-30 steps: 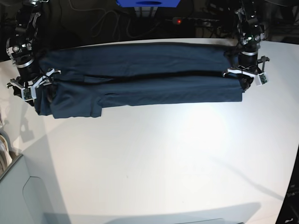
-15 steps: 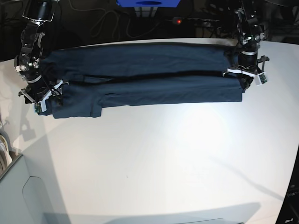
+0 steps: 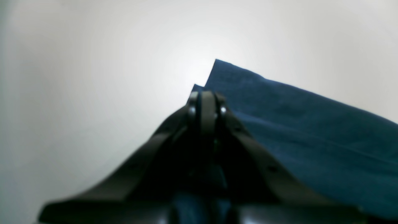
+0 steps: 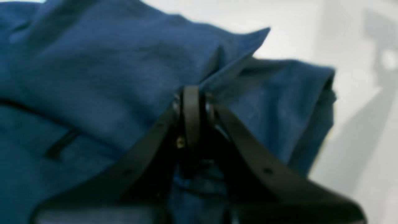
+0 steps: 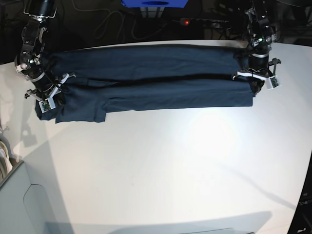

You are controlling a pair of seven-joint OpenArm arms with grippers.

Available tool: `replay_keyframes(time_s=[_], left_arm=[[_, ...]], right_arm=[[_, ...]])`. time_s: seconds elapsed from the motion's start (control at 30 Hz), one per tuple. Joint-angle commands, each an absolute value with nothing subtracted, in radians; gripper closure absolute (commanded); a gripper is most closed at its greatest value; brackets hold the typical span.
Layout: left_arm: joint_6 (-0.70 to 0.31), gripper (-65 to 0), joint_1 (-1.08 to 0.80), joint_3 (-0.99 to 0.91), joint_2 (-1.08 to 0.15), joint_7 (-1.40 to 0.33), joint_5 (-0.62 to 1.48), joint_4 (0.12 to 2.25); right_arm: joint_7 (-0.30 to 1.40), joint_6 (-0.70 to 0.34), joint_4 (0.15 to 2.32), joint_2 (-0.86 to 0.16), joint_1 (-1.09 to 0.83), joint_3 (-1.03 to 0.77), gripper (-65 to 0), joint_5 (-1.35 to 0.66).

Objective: Fold the T-shirt properly
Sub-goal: 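Lower the folded hem onto the shirt and adjust with both grippers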

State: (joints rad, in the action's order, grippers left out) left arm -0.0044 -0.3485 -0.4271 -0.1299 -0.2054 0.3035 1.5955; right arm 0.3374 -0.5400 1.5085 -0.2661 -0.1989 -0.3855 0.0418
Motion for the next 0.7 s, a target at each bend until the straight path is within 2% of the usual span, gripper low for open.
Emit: replay_keyframes(time_s=[0.0,0.27,0.67], left_arm=[[-0.002,0.0,-0.343,-0.432,-0.139,-0.179,0.305,1.61],[-0.002,0.0,-0.344,-0.438,-0.139,-0.179,0.305,1.623],[-0.002,0.0,-0.371,-0.44,-0.139,-0.179,0.305,1.698]], right_arm=[[0.312,-0.553,1.554,-0.282,-0.211,-0.409,-0.2,0.022],[0.312,-0.556,1.721,-0.239,-0.297,-0.542,-0.2,0.024],[0.305,-0.561,1.845,-0.17,-0.444,-0.579,-0.2,0.025]])
